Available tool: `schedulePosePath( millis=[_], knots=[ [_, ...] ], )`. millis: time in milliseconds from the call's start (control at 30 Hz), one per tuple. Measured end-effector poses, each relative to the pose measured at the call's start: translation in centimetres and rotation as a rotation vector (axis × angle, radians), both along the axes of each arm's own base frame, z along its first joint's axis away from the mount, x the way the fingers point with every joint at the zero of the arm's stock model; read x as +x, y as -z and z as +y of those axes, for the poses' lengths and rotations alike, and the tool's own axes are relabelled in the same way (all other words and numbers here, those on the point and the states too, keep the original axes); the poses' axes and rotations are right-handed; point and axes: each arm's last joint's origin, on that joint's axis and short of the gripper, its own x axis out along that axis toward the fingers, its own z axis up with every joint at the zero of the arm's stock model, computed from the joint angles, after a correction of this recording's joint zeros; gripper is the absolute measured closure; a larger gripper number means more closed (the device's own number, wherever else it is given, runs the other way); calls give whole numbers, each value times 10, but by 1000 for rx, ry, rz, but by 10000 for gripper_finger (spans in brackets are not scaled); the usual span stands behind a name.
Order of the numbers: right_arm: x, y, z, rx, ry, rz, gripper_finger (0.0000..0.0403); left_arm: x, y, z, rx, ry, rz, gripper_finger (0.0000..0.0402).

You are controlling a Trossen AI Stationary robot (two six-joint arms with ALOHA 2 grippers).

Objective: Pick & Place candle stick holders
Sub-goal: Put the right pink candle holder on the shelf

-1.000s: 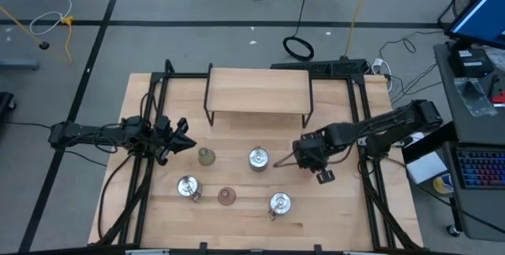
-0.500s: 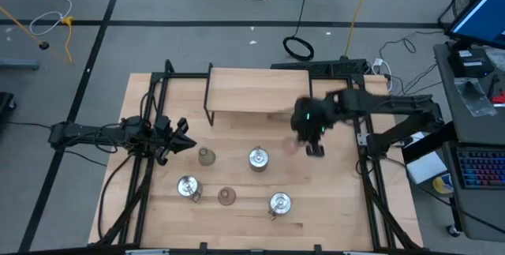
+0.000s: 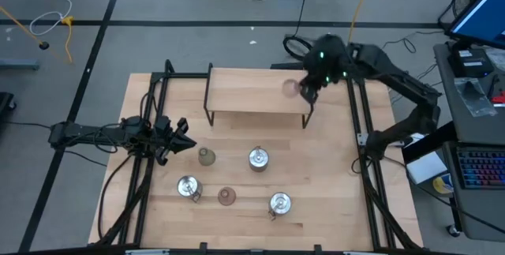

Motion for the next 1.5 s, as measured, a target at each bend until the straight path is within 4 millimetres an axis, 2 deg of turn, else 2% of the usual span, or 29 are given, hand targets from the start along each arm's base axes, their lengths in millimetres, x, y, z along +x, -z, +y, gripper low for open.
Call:
schedulePosePath(
  millis=[267, 533, 700, 933, 1300, 1500],
  knots=[
    [2, -6, -57, -7, 191, -57, 378, 0, 0, 0, -45, 9, 11, 382],
    [13, 8, -96, 159, 245, -27, 378, 0, 0, 0, -51, 11, 12, 382],
    [15, 20, -113, 253, 278, 70, 378, 0, 0, 0, -49, 10, 10, 382],
    [16, 31, -125, 355, 286, 123, 378, 0, 0, 0, -46, 10, 8, 382],
    [27, 56, -137, 411, 292, 196, 378, 0, 0, 0, -46, 10, 8, 382],
    [28, 59, -138, 418, 293, 207, 378, 0, 0, 0, -46, 9, 8, 382]
  ],
)
